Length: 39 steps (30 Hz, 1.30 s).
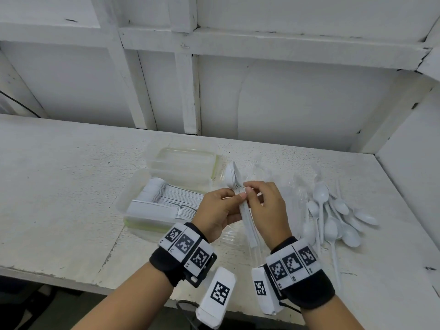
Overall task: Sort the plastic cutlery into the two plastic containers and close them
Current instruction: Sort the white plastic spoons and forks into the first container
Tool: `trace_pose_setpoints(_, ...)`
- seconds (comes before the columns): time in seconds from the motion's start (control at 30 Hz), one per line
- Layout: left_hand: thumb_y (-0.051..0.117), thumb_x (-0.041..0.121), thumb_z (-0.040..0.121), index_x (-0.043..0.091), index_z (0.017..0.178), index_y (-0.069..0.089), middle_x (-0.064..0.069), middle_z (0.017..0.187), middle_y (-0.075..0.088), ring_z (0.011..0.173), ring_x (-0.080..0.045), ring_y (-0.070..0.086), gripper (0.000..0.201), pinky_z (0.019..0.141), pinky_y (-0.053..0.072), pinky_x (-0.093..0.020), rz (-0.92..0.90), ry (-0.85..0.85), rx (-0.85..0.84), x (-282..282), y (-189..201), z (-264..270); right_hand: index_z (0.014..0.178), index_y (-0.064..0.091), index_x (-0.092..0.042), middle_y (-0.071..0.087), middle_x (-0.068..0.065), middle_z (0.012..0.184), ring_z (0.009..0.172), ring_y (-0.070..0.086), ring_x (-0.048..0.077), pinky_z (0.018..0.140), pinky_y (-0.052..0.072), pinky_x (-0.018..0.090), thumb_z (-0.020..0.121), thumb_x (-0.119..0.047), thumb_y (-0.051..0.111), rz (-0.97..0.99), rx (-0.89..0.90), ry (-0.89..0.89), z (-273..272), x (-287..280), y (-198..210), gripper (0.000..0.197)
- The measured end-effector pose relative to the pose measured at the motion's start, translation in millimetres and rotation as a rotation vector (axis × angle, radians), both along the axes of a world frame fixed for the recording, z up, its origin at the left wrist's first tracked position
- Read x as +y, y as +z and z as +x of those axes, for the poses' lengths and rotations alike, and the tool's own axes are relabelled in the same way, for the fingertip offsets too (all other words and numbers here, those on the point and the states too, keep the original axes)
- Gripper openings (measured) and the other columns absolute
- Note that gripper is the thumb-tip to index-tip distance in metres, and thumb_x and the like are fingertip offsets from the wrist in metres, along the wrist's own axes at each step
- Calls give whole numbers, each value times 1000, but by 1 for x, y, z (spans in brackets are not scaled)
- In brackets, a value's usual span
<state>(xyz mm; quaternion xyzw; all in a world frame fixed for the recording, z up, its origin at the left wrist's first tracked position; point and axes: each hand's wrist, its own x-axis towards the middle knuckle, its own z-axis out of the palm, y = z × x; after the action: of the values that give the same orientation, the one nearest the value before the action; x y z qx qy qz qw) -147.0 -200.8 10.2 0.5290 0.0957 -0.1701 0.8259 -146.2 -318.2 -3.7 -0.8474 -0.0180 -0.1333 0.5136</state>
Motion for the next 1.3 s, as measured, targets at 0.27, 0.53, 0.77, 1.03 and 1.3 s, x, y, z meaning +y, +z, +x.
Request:
trace_pose_setpoints(0.27, 51, 6, 94, -1, 98, 57, -10, 83, 70, 73, -15, 70, 10, 71, 58, -26, 51, -61, -66, 3, -3, -1, 89, 65, -32, 62, -5, 99, 100, 59, 6, 84, 46, 16, 96, -24, 47, 202, 108, 96, -3, 2, 6, 21)
trace_pose_setpoints(0.53, 44, 11, 98, 5, 104, 59, -1, 71, 59, 71, -14, 66, 18, 77, 55, -32, 137, -339, -55, 28, 3, 5, 90, 61, -28, 57, -17, 90, 79, 52, -1, 71, 39, 15, 99, -28, 38, 181, 186, 253, 8, -13, 21, 25)
trace_pose_setpoints(0.77, 42, 16, 99, 11, 94, 59, 2, 70, 49, 61, -8, 50, 19, 60, 44, -20, 361, -433, -144, 33, 5, 11, 116, 48, -27, 56, 0, 88, 52, 53, -3, 54, 41, 9, 91, -30, 56, -96, 111, 398, 30, 0, 35, 26)
trace_pose_setpoints(1.03, 41, 23, 99, 8, 106, 58, 2, 67, 50, 51, -7, 43, 24, 47, 37, -16, 398, -475, -105, 64, 3, 5, 86, 55, -15, 58, 0, 69, 47, 48, 0, 48, 42, 15, 90, -14, 58, 177, 190, 395, 46, -1, 42, 6)
trace_pose_setpoints(1.3, 43, 27, 98, 13, 93, 63, 13, 57, 42, 46, 0, 37, 25, 47, 32, -14, 912, -669, -311, 106, 18, 14, 107, 64, -28, 59, -4, 111, 102, 53, 18, 89, 43, 34, 81, -53, 56, -798, -72, 772, 48, 10, 38, 38)
